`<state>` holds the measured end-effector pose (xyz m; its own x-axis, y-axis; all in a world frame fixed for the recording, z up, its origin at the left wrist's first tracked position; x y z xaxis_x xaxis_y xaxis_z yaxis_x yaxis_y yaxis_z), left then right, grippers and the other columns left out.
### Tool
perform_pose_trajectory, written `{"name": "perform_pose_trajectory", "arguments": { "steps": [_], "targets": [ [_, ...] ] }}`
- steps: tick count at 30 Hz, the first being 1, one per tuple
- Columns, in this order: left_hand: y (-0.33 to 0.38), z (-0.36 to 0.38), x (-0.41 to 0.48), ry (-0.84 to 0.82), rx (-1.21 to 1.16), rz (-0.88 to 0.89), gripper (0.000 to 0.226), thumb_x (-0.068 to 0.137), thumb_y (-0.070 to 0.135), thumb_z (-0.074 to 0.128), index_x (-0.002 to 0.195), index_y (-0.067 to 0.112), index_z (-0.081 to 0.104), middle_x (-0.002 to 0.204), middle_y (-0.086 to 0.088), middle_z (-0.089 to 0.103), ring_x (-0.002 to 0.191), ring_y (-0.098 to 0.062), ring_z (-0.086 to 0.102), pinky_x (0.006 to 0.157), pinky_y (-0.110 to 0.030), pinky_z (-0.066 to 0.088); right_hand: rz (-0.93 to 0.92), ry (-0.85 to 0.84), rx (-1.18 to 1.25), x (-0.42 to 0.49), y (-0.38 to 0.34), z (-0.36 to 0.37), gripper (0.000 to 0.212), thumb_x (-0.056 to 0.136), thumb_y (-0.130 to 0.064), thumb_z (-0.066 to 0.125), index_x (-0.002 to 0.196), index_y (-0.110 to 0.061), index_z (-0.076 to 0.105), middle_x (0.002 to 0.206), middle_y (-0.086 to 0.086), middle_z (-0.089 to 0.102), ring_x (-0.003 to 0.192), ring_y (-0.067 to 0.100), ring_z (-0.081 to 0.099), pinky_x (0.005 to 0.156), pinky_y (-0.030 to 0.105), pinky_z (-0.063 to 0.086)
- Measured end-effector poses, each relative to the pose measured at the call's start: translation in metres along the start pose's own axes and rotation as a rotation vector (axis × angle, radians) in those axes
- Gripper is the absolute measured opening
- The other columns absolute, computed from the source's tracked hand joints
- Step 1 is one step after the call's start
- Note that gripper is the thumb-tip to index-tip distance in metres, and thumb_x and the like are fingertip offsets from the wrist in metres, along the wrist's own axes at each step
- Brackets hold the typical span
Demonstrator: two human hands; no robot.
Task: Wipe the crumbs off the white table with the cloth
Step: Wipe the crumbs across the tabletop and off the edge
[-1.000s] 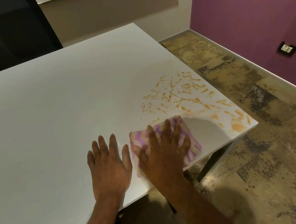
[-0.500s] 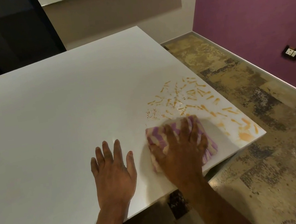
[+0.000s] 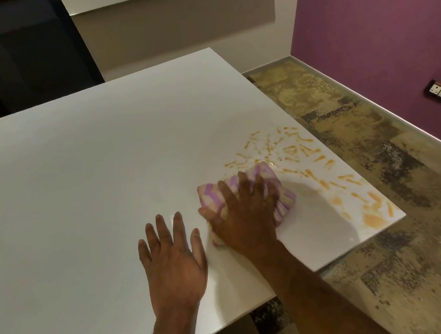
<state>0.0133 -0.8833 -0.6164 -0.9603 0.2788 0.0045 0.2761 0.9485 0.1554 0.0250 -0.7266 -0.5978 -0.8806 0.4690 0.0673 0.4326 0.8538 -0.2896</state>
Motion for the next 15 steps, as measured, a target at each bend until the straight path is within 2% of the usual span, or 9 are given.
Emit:
{"name": "perform_pose_trajectory", "arguments": {
  "steps": [5, 9, 12, 15],
  "targets": [
    [0.001, -0.003, 0.01, 0.043, -0.09, -0.037, 0.064, 0.107, 0.046, 0.007, 0.162, 0.023, 0.029, 0.17, -0.012, 0.025, 0.16, -0.034, 0.016, 0.129, -0.053, 0.013, -0.122, -0.048, -0.008, -0.017, 0.001, -0.002, 0.076, 0.092, -0.079, 0.032, 0.153, -0.033, 0.039, 0.167, 0.011, 0.032, 0.155, 0.042, 0.022, 0.125, 0.059, 0.011],
    [0.0, -0.002, 0.015, 0.033, -0.045, -0.03, 0.068, 0.104, 0.049, 0.006, 0.162, 0.022, 0.029, 0.17, -0.013, 0.027, 0.158, -0.036, 0.019, 0.128, -0.054, 0.016, -0.189, -0.009, 0.0, -0.05, 0.012, -0.002, 0.066, 0.095, -0.07, 0.036, 0.15, -0.033, 0.043, 0.164, 0.011, 0.038, 0.154, 0.04, 0.027, 0.124, 0.06, 0.018],
    [0.0, -0.002, 0.017, 0.03, -0.038, -0.024, 0.07, 0.104, 0.052, 0.005, 0.162, 0.021, 0.028, 0.17, -0.013, 0.026, 0.159, -0.036, 0.019, 0.128, -0.054, 0.015, -0.131, 0.086, 0.005, -0.065, 0.032, -0.006, 0.064, 0.095, -0.072, 0.036, 0.148, -0.037, 0.045, 0.166, 0.014, 0.034, 0.153, 0.039, 0.03, 0.122, 0.063, 0.022],
    [-0.001, -0.002, 0.02, 0.016, -0.029, -0.013, 0.072, 0.102, 0.055, 0.007, 0.163, 0.021, 0.028, 0.17, -0.014, 0.026, 0.159, -0.036, 0.018, 0.129, -0.053, 0.015, 0.024, 0.096, 0.035, -0.06, 0.05, -0.014, 0.074, 0.089, -0.079, 0.031, 0.149, -0.039, 0.045, 0.169, 0.015, 0.024, 0.154, 0.041, 0.023, 0.122, 0.065, 0.017]
  ]
}}
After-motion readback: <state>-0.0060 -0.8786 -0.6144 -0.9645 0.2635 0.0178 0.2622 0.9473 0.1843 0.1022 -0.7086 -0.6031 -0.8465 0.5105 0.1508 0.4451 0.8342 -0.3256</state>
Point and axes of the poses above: each hand's wrist, its own x-axis towards the middle knuckle, its own z-axis out of the palm, y = z × x, the point moved 1 cm from there along x, towards the middle knuckle
